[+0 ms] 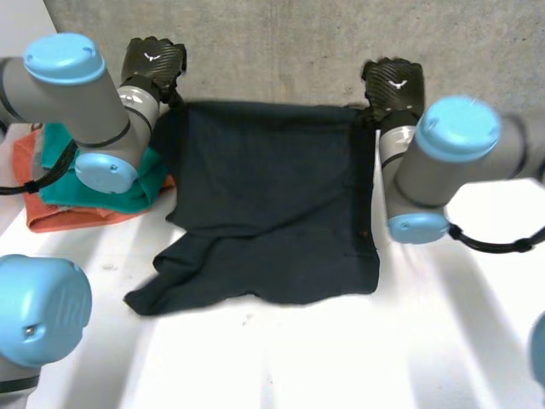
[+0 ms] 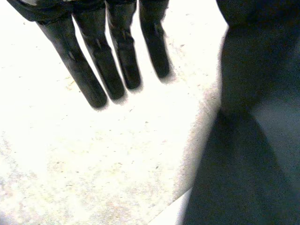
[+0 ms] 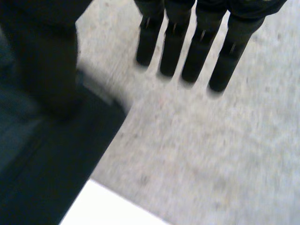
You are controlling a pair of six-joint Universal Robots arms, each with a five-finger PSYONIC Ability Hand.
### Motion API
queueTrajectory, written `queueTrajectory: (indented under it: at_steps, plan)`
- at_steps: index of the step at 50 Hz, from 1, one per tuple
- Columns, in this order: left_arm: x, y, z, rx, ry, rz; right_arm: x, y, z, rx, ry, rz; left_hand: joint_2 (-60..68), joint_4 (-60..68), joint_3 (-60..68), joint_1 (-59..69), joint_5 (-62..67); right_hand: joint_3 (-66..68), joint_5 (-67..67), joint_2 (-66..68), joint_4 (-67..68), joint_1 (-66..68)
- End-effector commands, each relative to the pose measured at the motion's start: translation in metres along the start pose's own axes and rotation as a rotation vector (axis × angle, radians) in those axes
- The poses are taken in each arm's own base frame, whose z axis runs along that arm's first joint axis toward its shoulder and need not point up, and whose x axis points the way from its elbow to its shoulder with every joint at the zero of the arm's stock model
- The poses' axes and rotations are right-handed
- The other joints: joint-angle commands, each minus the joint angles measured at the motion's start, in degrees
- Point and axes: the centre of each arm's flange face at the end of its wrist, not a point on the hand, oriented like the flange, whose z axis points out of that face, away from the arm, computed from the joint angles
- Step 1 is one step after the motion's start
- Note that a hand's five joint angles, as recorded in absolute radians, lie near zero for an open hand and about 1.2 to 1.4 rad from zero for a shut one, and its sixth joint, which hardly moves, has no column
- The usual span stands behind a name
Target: Fold the laundry.
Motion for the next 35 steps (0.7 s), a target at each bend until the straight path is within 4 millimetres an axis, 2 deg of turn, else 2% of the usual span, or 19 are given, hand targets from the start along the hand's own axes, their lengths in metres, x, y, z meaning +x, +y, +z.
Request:
queueTrajectory:
  at_steps: [1, 3, 6, 7, 10, 11, 14, 15, 18, 19, 22, 23, 29, 30, 35]
  plan:
    - [-0.012, -0.023, 0.006, 0.101, -0.071, 0.006, -0.023, 0.016, 0.013, 0.188, -0.011, -0.196, -29.61, -30.74, -29.87, -26.38, -32.04, -24.57, -24.94, -23.37, -25.27, -22.03]
    - [-0.020, -0.035, 0.005, 0.116, -0.097, 0.010, -0.016, 0.013, 0.015, 0.178, 0.005, -0.202, -29.61, -30.74, -29.87, -26.38, -32.04, -24.57, -24.94, -23.37, -25.27, -22.03]
    - [-0.033, -0.054, -0.002, 0.110, -0.150, 0.024, -0.003, -0.005, 0.015, 0.149, 0.013, -0.171, -29.61, -30.74, -29.87, -26.38, -32.04, -24.57, -24.94, -23.37, -25.27, -22.03]
    - [-0.039, -0.063, -0.008, 0.095, -0.169, 0.032, 0.004, -0.022, 0.013, 0.132, 0.011, -0.155, -29.61, -30.74, -29.87, -26.38, -32.04, -24.57, -24.94, -23.37, -25.27, -22.03]
    - [-0.045, -0.074, -0.020, 0.051, -0.177, 0.032, 0.013, -0.045, 0.006, 0.087, -0.011, -0.138, -29.61, -30.74, -29.87, -26.38, -32.04, -24.57, -24.94, -23.37, -25.27, -22.03]
    - [-0.046, -0.079, -0.032, 0.005, -0.162, 0.032, 0.018, -0.054, 0.000, 0.047, -0.034, -0.136, -29.61, -30.74, -29.87, -26.38, -32.04, -24.57, -24.94, -23.37, -25.27, -22.03]
    - [-0.043, -0.082, -0.051, -0.072, -0.117, 0.033, 0.025, -0.064, -0.013, -0.038, -0.082, -0.135, -29.61, -30.74, -29.87, -26.38, -32.04, -24.57, -24.94, -23.37, -25.27, -22.03]
    - [-0.040, -0.082, -0.065, -0.124, -0.076, 0.039, 0.026, -0.069, -0.025, -0.102, -0.128, -0.139, -29.61, -30.74, -29.87, -26.38, -32.04, -24.57, -24.94, -23.37, -25.27, -22.03]
    - [-0.033, -0.078, -0.090, -0.214, 0.002, 0.040, 0.027, -0.070, -0.045, -0.223, -0.208, -0.142, -29.61, -30.74, -29.87, -26.38, -32.04, -24.57, -24.94, -23.37, -25.27, -22.03]
    - [-0.029, -0.075, -0.108, -0.270, 0.053, 0.038, 0.027, -0.067, -0.058, -0.303, -0.254, -0.137, -29.61, -30.74, -29.87, -26.38, -32.04, -23.11, -23.48, -21.91, -23.80, -20.57]
    - [-0.022, -0.069, -0.134, -0.348, 0.127, 0.034, 0.029, -0.063, -0.078, -0.414, -0.314, -0.131, -29.61, -30.74, -29.87, -26.38, -32.04, -14.84, -15.22, -13.64, -15.54, -12.30]
    - [-0.019, -0.065, -0.151, -0.390, 0.169, 0.031, 0.032, -0.060, -0.091, -0.480, -0.344, -0.128, -24.74, -25.87, -25.01, -21.52, -27.18, -10.48, -10.86, -9.28, -11.18, -7.94]
    - [-0.006, -0.047, -0.211, -0.522, 0.315, -0.007, 0.037, -0.050, -0.136, -0.637, -0.473, -0.142, 0.68, -0.45, 0.42, 3.90, -1.76, 3.50, 3.13, 4.70, 2.80, 6.04]
    - [-0.001, -0.040, -0.227, -0.560, 0.361, -0.015, 0.037, -0.045, -0.148, -0.663, -0.521, -0.159, 6.21, 5.08, 5.94, 9.43, 3.77, 7.85, 7.48, 9.05, 7.16, 10.39]
    - [0.010, -0.014, -0.267, -0.674, 0.463, -0.011, 0.033, -0.027, -0.187, -0.733, -0.665, -0.192, 15.51, 14.38, 15.25, 18.73, 13.07, 17.64, 17.27, 18.84, 16.95, 20.18]
